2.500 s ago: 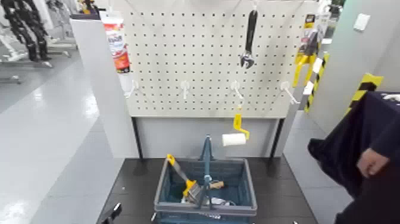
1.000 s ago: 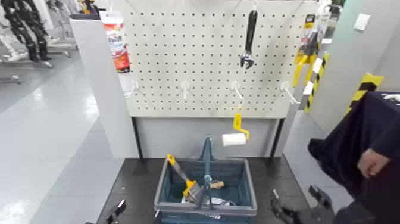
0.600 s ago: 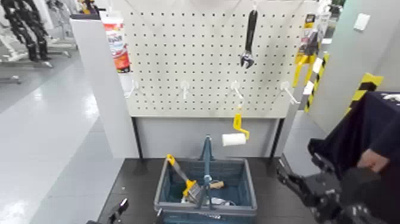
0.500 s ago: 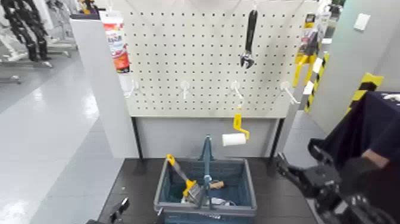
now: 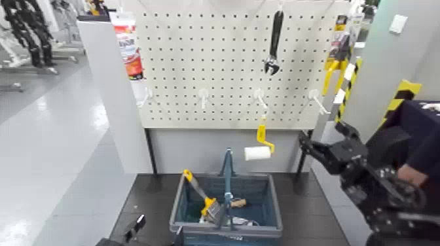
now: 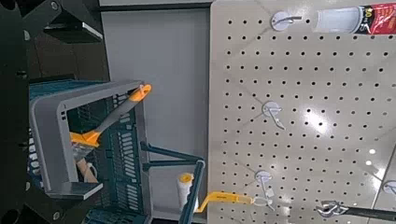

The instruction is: Put the black wrench into the crate.

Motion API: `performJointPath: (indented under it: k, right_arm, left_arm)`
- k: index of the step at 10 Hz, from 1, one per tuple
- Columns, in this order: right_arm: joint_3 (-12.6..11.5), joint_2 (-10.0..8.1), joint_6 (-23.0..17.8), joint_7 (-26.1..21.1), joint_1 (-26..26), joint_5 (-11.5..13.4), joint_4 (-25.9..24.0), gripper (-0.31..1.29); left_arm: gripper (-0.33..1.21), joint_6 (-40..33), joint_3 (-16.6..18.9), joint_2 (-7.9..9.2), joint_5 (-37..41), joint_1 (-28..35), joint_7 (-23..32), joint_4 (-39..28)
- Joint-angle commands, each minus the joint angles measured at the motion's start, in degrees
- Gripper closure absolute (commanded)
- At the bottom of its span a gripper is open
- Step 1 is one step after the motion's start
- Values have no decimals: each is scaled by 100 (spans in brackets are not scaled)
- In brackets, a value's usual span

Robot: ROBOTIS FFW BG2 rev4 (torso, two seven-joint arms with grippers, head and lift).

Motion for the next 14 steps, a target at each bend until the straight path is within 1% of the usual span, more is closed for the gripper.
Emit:
performJointPath:
  k: [1, 3, 4, 5, 8, 11, 13, 14]
  right_arm:
    - [76, -130, -83, 110, -542, -202, 302, 13]
    - [190, -218, -83, 259, -964, -387, 592, 14]
    - [287, -244, -91, 321, -1149, -431, 715, 14]
    - [366, -262, -127, 382, -1342, -527, 864, 14]
    - [498, -253, -267, 541, -1896, -659, 1242, 14]
    - [647, -236, -294, 883, -2476, -756, 1717, 15]
    - [753, -244, -373, 1191, -2854, -923, 2121, 15]
    - [797, -244, -399, 1323, -3012, -1072, 2332, 15]
  left_arm:
    - [18, -8, -52, 14, 28, -44, -8, 23]
    - [18, -25, -87, 14, 37, -62, 1, 31]
    - [18, -43, -96, 23, 46, -70, -8, 40]
    - [18, -43, -114, 32, 46, -88, -8, 40]
    - [18, -52, -167, 58, 63, -123, -8, 58]
    - [18, -61, -184, 67, 63, -141, -8, 58]
    - [18, -69, -202, 67, 63, -158, -8, 58]
    - [18, -69, -211, 85, 63, -167, -8, 58]
